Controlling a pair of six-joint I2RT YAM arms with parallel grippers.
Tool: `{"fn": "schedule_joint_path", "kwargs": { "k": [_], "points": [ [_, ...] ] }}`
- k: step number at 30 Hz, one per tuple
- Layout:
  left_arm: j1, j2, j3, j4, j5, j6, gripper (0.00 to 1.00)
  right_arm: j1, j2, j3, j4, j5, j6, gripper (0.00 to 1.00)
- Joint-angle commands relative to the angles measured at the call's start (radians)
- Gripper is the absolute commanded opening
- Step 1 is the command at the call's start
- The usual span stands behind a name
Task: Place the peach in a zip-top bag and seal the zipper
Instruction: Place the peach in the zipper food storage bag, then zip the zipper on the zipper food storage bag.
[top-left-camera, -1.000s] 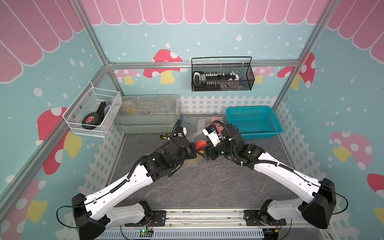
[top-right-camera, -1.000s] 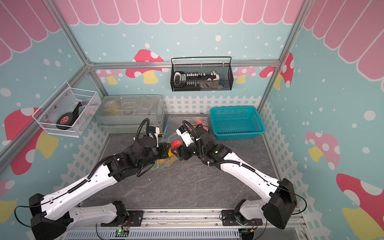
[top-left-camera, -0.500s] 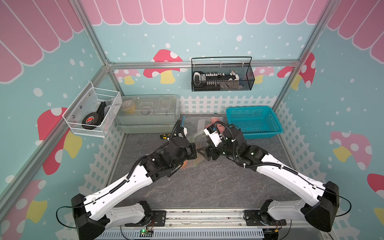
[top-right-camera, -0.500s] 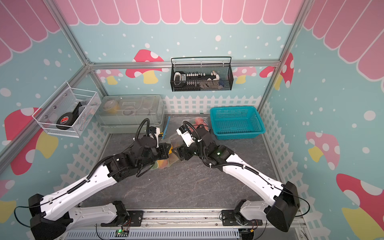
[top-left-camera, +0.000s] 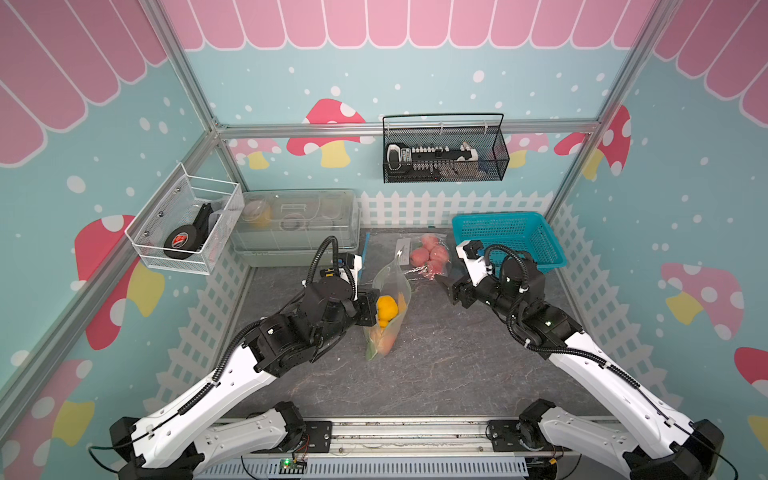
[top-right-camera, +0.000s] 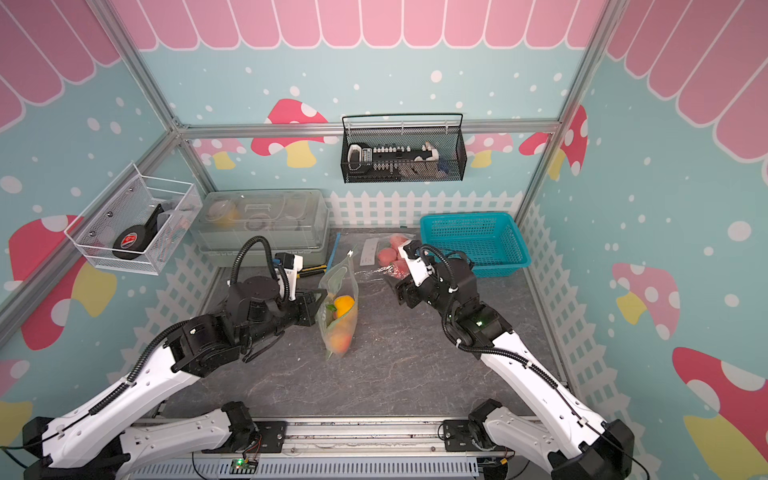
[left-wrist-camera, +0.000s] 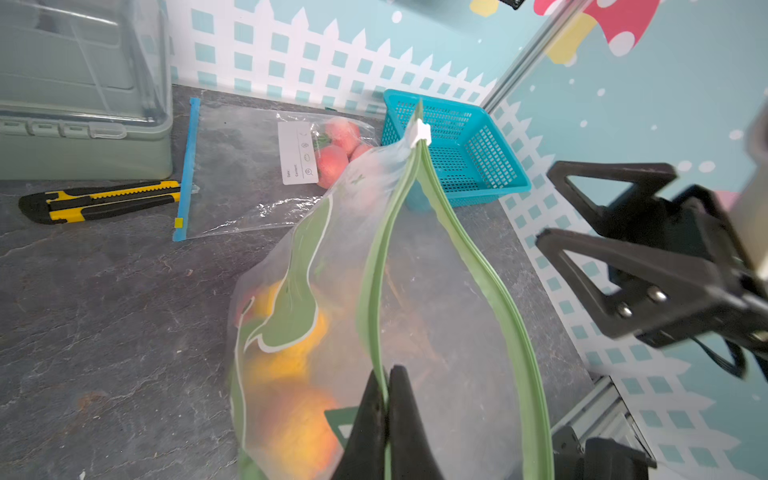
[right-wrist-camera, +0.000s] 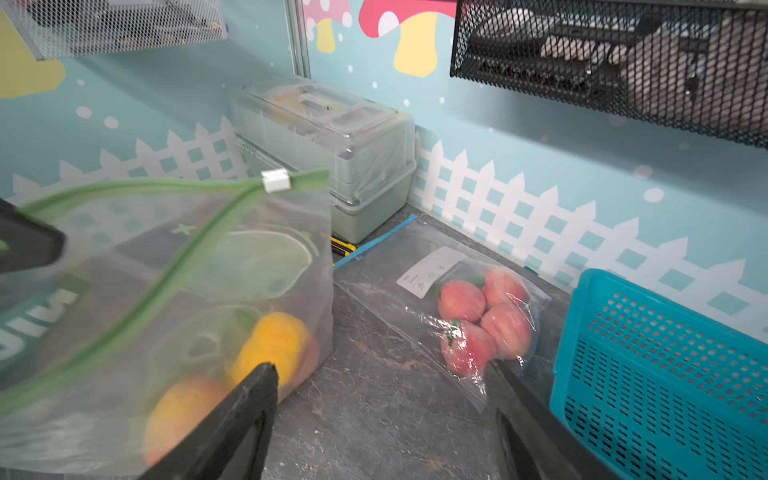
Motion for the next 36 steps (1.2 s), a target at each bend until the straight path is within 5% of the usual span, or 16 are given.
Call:
{"fn": "schedule_joint_path", "kwargs": {
  "k": [1,16,36],
  "points": [
    [0.005,-0.017,0.015,-0.075,0.059,0.038,0.00,-0.057,0.033,0.002,0.078,-0.257,-0.128,0.78],
    [0.005,-0.092,-0.013,-0.161,0.072,0.019,0.00,-0.118,0.300,0.170,-0.015,-0.806,-0.359,0.64],
    [0.006,-0.096,-0.020,-0.168,0.069,0.020,0.00,-0.050,0.532,0.450,-0.266,-0.908,-0.537,0.57]
  ]
}}
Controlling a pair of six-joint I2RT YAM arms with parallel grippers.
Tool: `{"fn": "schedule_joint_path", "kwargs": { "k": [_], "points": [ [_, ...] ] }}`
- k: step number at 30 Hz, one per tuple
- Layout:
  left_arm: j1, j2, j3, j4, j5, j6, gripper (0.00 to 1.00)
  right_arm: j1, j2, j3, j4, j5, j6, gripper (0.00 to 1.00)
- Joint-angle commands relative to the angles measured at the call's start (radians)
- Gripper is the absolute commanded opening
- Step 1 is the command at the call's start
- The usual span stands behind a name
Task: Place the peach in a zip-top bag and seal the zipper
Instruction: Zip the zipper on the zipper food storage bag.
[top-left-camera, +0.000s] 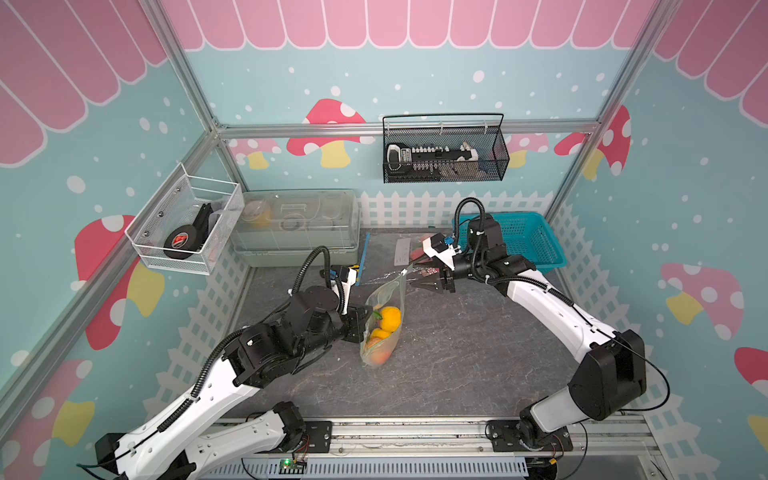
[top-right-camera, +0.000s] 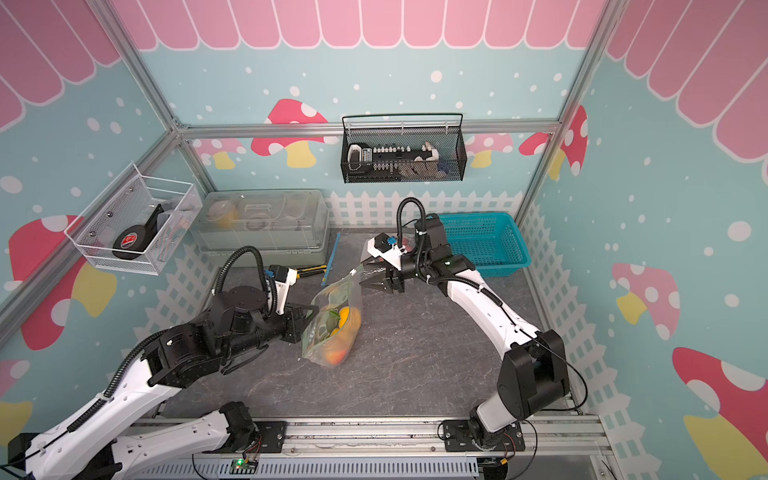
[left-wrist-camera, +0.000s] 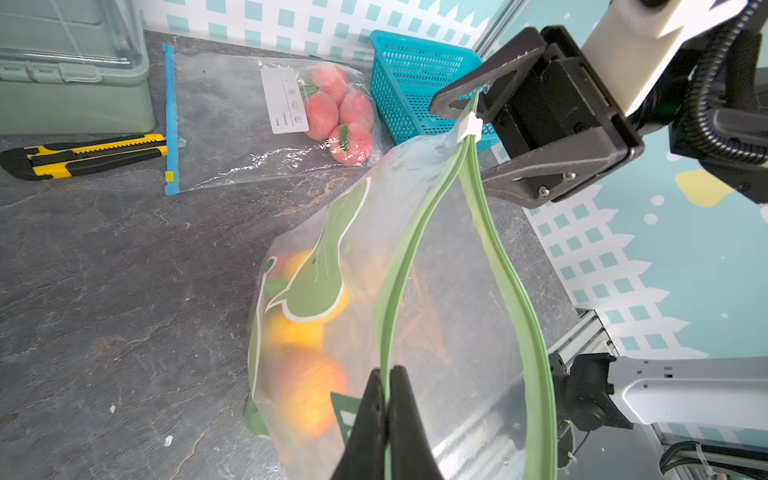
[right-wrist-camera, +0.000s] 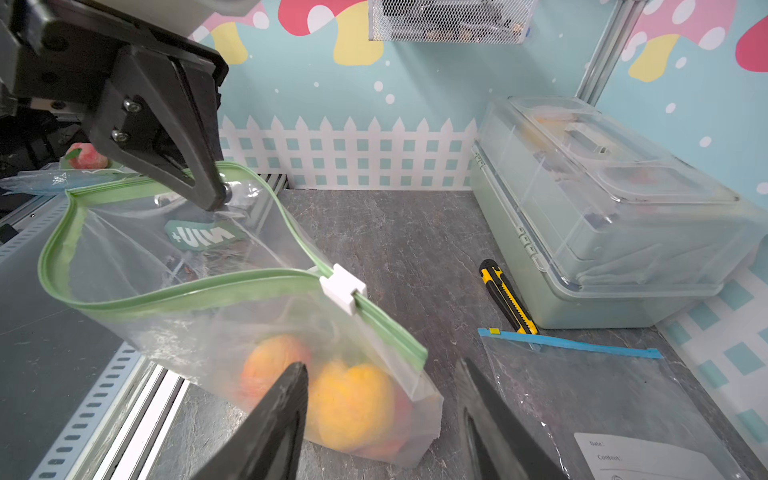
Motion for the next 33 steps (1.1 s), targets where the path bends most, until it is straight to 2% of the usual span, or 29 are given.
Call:
{"fn": "schedule_joint_path", "kwargs": {
  "k": [1,11,21,25,29,33],
  "points": [
    [0.005,-0.013,-0.010,-0.030,-0.013,0.011,0.00,0.021,0.026,0.053,-0.078,-0.056,-0.093,0.56],
    [0.006,-0.015,-0.016,-0.030,-0.020,0.011,0.00,0.038,0.046,0.083,-0.127,-0.061,-0.127,0.43],
    [0.006,-0.023,-0.017,-0.030,-0.034,0.014,0.00,0.042,0.039,0.088,-0.151,-0.032,-0.137,0.07],
    [0.005,-0.024,-0.007,-0.033,-0.057,0.020,0.00,0.042,0.003,0.071,-0.168,0.019,-0.125,0.00],
    [0.009,-0.011,0.030,-0.045,-0.094,0.054,0.29,0.044,-0.058,0.030,-0.162,0.097,-0.068,0.00],
    [0.025,0.025,0.098,-0.062,-0.120,0.116,0.42,0.048,-0.133,-0.010,-0.156,0.194,0.034,0.00]
  ]
}}
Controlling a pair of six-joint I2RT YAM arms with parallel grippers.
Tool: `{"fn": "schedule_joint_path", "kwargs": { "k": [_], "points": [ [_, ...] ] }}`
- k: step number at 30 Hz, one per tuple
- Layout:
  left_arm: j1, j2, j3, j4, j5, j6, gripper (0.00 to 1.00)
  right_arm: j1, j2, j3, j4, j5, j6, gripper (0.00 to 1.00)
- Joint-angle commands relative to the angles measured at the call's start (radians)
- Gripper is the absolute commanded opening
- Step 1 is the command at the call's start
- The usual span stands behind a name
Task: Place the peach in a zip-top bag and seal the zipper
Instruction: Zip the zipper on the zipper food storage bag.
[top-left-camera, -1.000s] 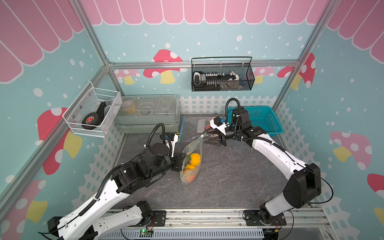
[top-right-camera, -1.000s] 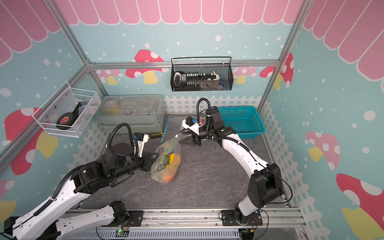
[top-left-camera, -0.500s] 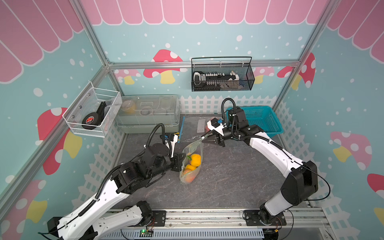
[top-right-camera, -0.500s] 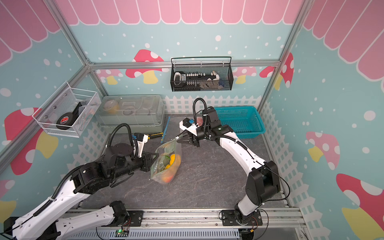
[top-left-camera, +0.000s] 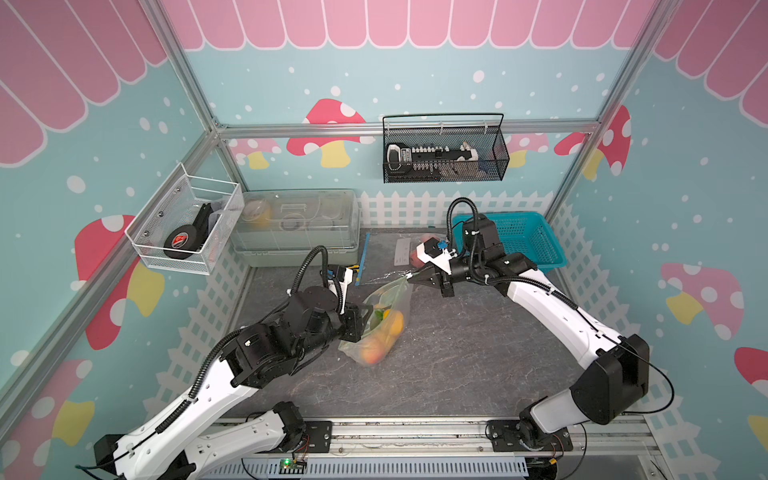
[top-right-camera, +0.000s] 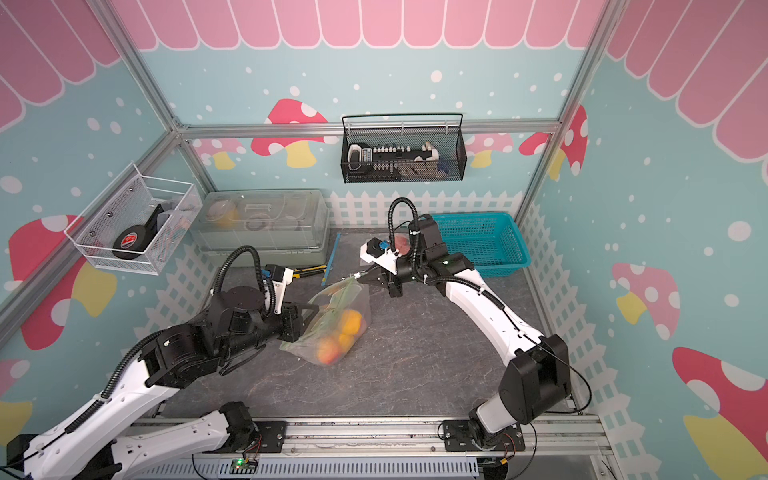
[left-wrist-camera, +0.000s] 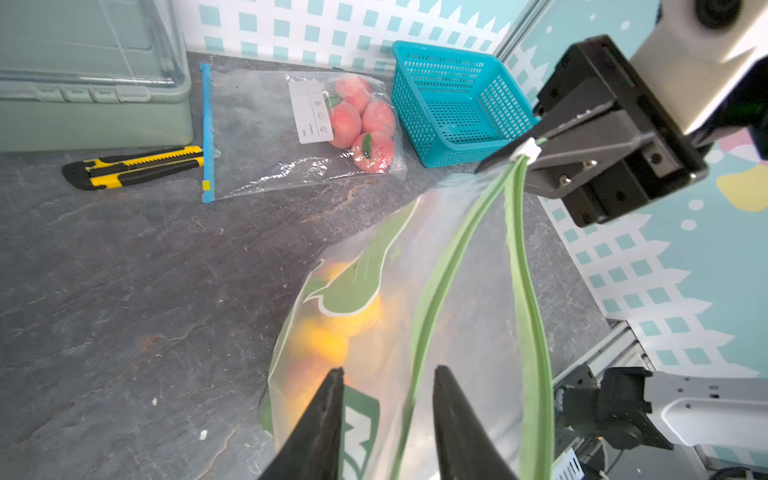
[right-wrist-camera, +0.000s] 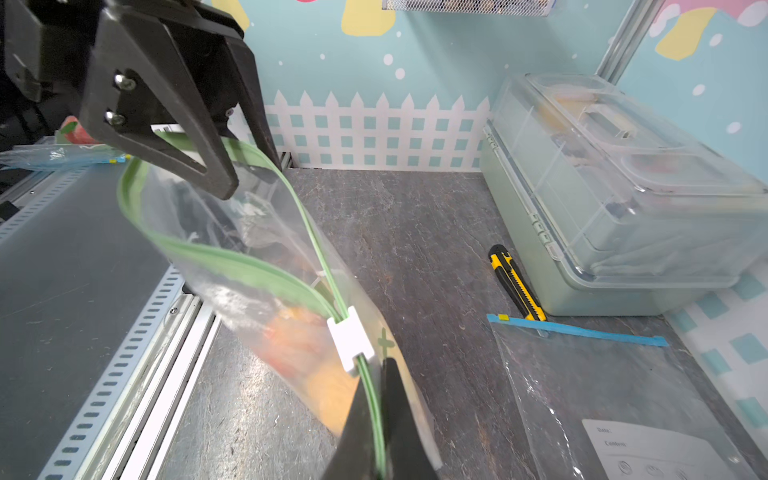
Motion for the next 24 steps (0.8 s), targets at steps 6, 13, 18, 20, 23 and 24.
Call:
{"fn": "schedule_joint_path", "kwargs": {
  "k": [6,13,18,20,23,24],
  "points": [
    [0.057,0.119,0.191,-0.023,0.018,0.195,0.51,0.025,-0.178,-0.109,-0.015,0.161,0.174,0.00],
    [0.062,0.304,0.372,-0.045,0.257,0.398,0.54,0.027,-0.240,-0.181,-0.006,0.199,0.250,0.00],
    [0.061,0.419,0.462,-0.060,0.347,0.493,0.54,0.027,-0.250,-0.193,0.003,0.200,0.270,0.00],
    [0.062,0.452,0.487,-0.063,0.377,0.531,0.54,0.027,-0.246,-0.192,0.005,0.191,0.277,0.00],
    [0.062,0.493,0.521,-0.075,0.398,0.578,0.54,0.026,-0.245,-0.195,0.010,0.172,0.277,0.00],
    [0.064,0.504,0.531,-0.083,0.406,0.593,0.54,0.027,-0.245,-0.197,0.014,0.172,0.278,0.00]
  ]
}}
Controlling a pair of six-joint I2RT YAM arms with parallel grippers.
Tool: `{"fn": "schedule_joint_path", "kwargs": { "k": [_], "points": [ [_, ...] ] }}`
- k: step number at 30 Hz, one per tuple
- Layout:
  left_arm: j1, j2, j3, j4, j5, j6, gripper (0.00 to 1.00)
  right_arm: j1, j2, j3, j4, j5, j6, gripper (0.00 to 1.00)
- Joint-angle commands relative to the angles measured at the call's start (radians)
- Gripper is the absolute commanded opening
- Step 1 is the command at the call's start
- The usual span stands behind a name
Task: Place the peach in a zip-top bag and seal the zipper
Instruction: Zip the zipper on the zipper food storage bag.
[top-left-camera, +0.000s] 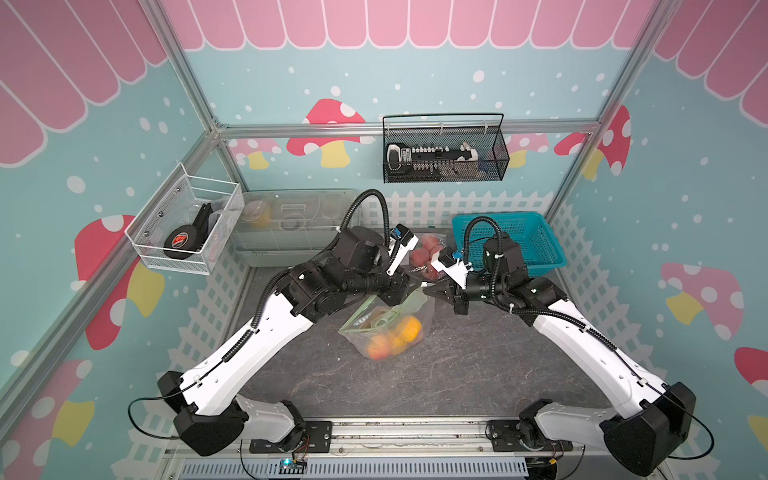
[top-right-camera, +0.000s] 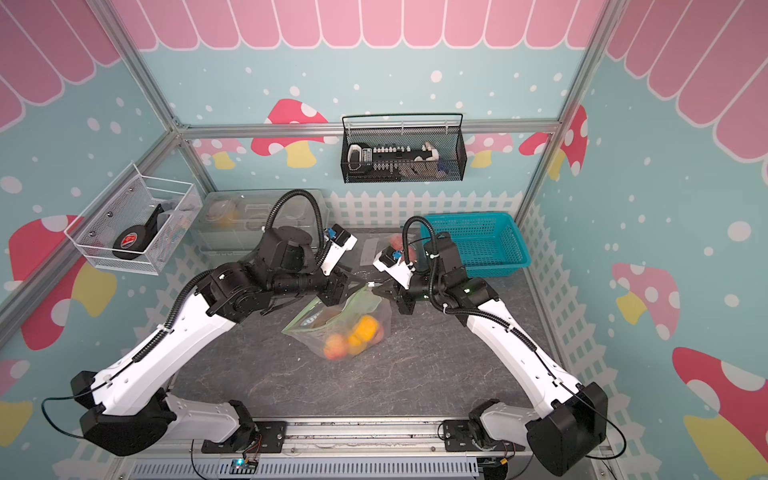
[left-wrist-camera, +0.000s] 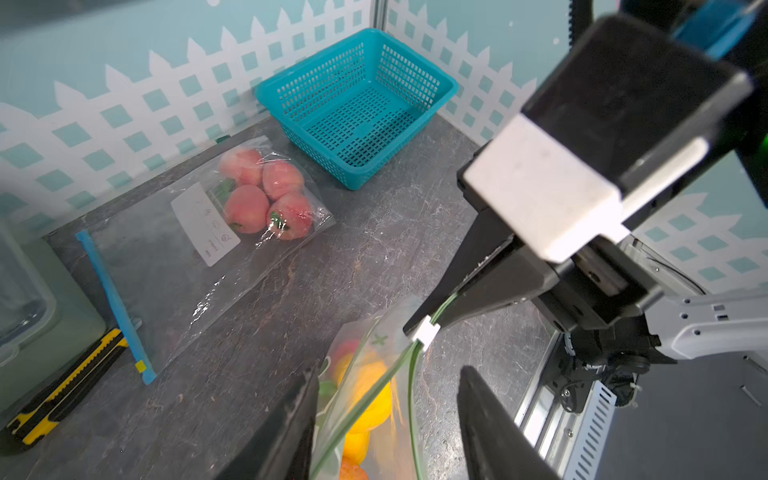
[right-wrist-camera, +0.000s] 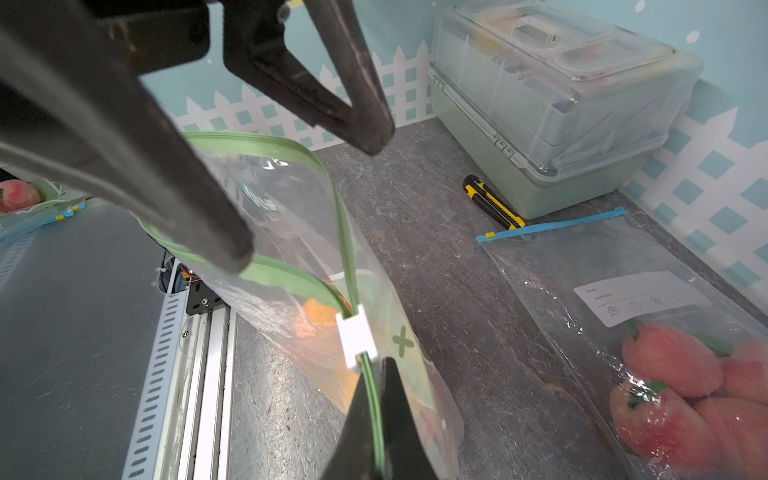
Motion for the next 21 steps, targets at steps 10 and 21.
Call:
{"fn": "schedule_joint_path", "kwargs": {
  "k": [10,21],
  "points": [
    [0.034,0.107,0.131,-0.125,0.189,0.224,0.50,0.007,-0.007,-0.006,0.009,-0.035,0.001,0.00],
    [0.050,0.164,0.163,-0.166,0.262,0.274,0.35,0.007,-0.001,-0.001,0.009,-0.042,-0.005,0.00]
  ]
}}
